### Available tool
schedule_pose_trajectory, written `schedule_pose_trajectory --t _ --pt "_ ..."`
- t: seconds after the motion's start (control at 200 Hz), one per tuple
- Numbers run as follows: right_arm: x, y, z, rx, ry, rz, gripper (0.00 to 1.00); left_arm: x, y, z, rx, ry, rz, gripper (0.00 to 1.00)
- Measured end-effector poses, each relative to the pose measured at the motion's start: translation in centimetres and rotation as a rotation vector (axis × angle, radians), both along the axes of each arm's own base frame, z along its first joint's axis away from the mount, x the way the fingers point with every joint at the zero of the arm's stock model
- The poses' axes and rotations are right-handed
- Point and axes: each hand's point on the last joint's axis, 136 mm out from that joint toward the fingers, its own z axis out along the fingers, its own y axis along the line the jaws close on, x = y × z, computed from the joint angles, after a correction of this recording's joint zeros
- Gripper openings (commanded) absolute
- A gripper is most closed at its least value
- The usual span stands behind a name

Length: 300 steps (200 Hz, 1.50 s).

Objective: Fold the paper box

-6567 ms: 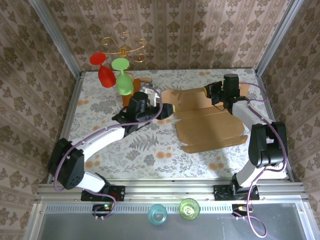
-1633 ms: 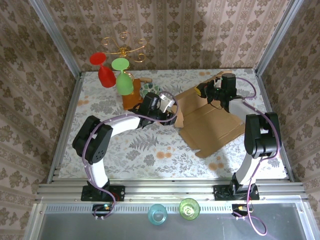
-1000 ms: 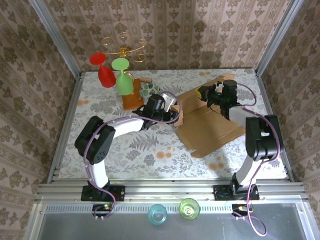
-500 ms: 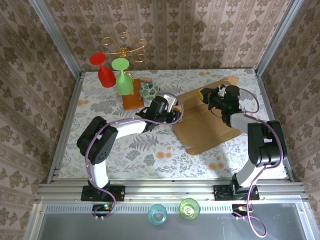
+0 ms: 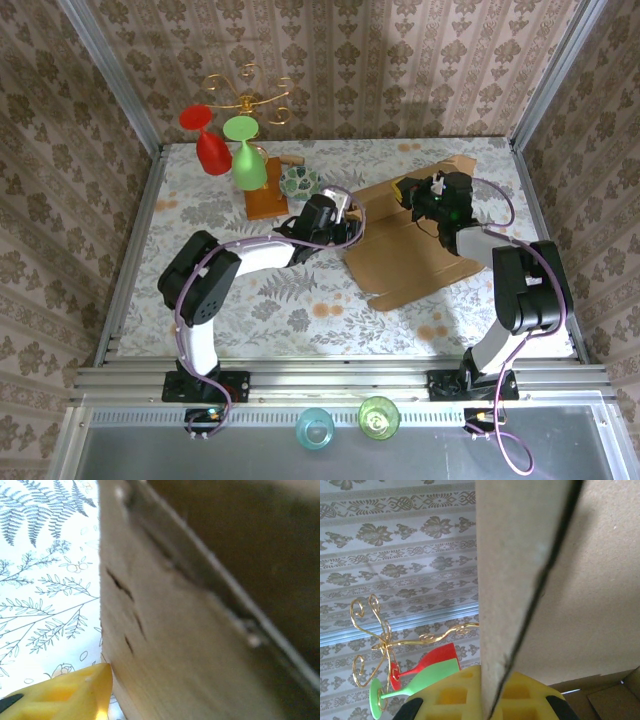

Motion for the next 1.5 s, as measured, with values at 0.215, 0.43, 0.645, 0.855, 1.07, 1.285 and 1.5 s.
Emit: schedule_pose_trajectory --t 0.215,0.43,0.645,0.855,1.07,1.285,1.5 --pt "0.1 0.1 0.1 0.008 0.003 -0.042 0.00 0.9 0.2 0.7 -0.041 -0.008 0.072 0.58" --pt "-0.5 0.3 -0.3 0.004 0.005 -0.067 0.00 1.2 0.5 0.7 -0.043 -0.007 0.113 0.61" --pt "-1.5 0.1 -0.6 0.029 -0.037 -0.111 0.00 1.1 0.6 0.4 -0.049 0.006 0.133 0.57" --pt "-1.4 0.1 -0.5 0.058 -0.044 -0.141 0.00 1.0 0.7 0.3 -0.064 0.015 0.150 0.47" --pt "-1.2 0.3 -0.5 0.068 -0.034 -0.153 0.00 1.0 1.0 0.0 -0.067 0.005 0.161 0.45" --pt "-1.0 0.6 -0.5 0.063 -0.018 -0.160 0.00 0.8 0.8 -0.1 -0.060 0.005 0.153 0.52" --pt "-0.8 0.4 -0.5 0.056 -0.006 -0.177 0.00 1.1 0.0 -0.3 0.008 -0.004 0.169 0.56"
